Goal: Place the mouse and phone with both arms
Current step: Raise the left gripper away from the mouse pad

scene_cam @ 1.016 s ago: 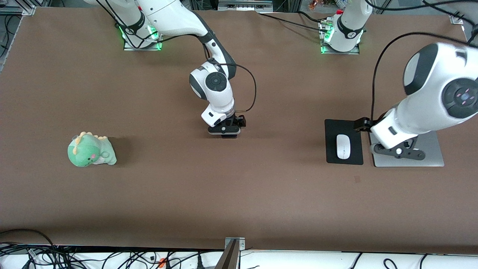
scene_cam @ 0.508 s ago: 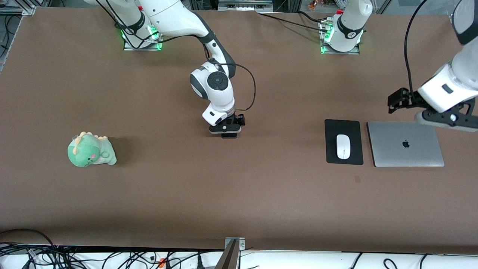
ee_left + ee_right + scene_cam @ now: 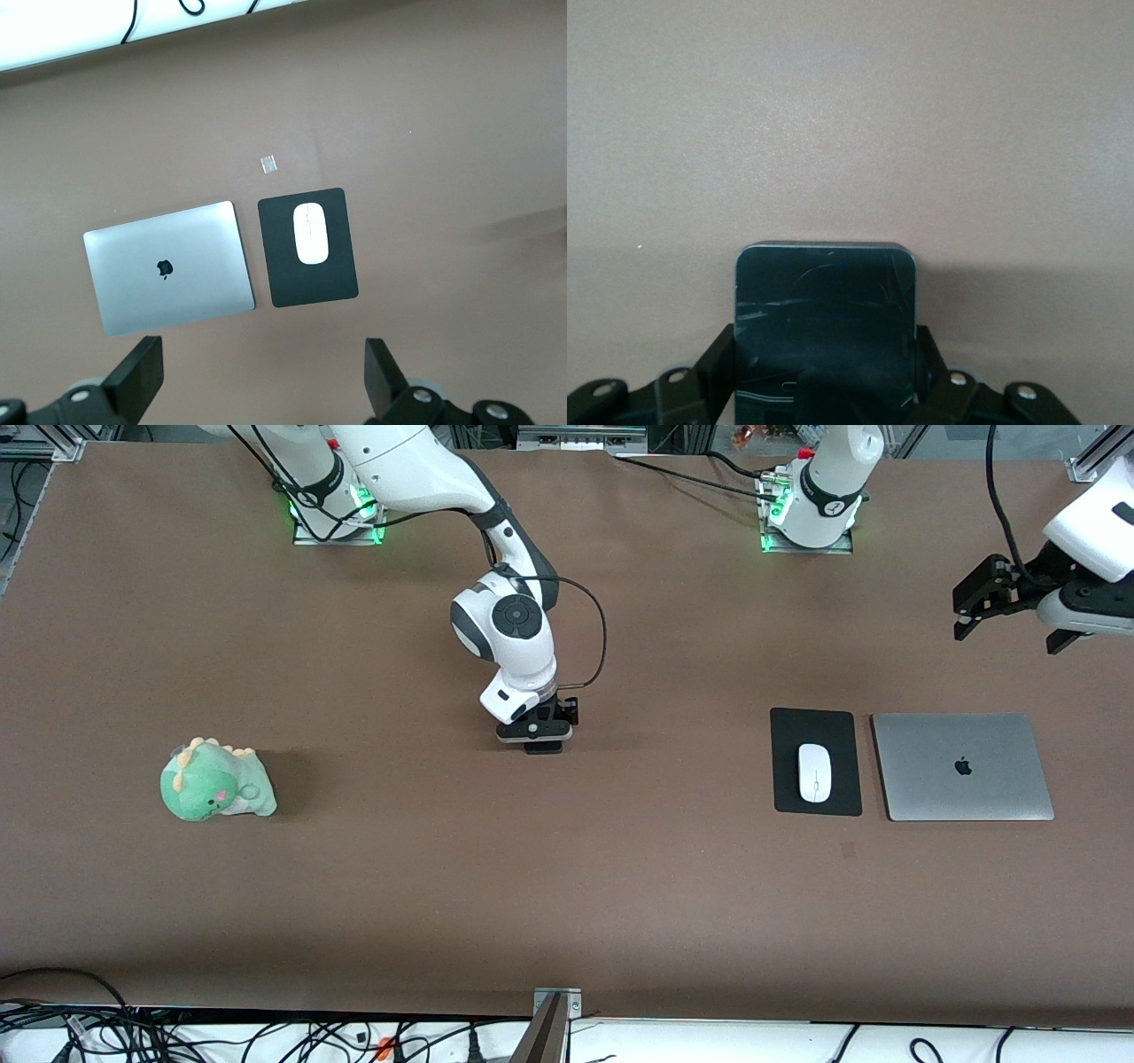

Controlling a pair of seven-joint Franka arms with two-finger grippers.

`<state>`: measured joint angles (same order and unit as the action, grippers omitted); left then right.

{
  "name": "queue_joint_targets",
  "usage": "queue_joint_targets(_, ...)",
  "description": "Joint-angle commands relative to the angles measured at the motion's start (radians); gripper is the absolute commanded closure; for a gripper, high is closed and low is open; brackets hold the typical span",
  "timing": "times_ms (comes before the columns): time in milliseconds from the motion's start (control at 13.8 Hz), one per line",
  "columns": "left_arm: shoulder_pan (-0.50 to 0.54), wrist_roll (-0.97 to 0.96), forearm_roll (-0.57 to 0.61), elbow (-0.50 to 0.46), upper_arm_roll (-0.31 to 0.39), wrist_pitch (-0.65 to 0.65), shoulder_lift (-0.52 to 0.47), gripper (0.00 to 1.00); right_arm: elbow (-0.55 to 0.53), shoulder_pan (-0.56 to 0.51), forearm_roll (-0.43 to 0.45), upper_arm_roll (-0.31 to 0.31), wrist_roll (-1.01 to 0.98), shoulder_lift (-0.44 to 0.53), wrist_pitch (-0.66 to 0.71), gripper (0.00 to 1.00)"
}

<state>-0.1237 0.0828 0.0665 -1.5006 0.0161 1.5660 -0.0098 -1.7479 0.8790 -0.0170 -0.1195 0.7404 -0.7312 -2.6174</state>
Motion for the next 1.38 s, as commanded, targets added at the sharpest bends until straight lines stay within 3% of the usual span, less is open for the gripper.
queue_joint_targets(0, -0.027, 0.018, -0.025, -0.030, 0.019, -0.047, -0.038, 0.00, 0.005, 0.009, 0.012, -0.011, -0.003, -0.022, -0.021, 0.56)
queue_joint_targets(508, 0.062, 0.046, -0.140, -0.067, 0.021, -0.092, -0.029, 0.00, 0.037, 0.000, 0.014, -0.012, -0.018, -0.019, 0.040, 0.97)
queue_joint_targets(1016, 0.090, 0.034, -0.106, -0.058, 0.015, -0.043, 0.011, 0.00, 0.116, -0.038, 0.009, -0.012, -0.101, -0.011, 0.189, 1.00)
queue_joint_targets(1306, 0.090, 0.031, -0.116, -0.052, 0.019, -0.031, 0.030, 0.00, 0.117, -0.126, -0.001, -0.012, -0.255, 0.024, 0.267, 1.00)
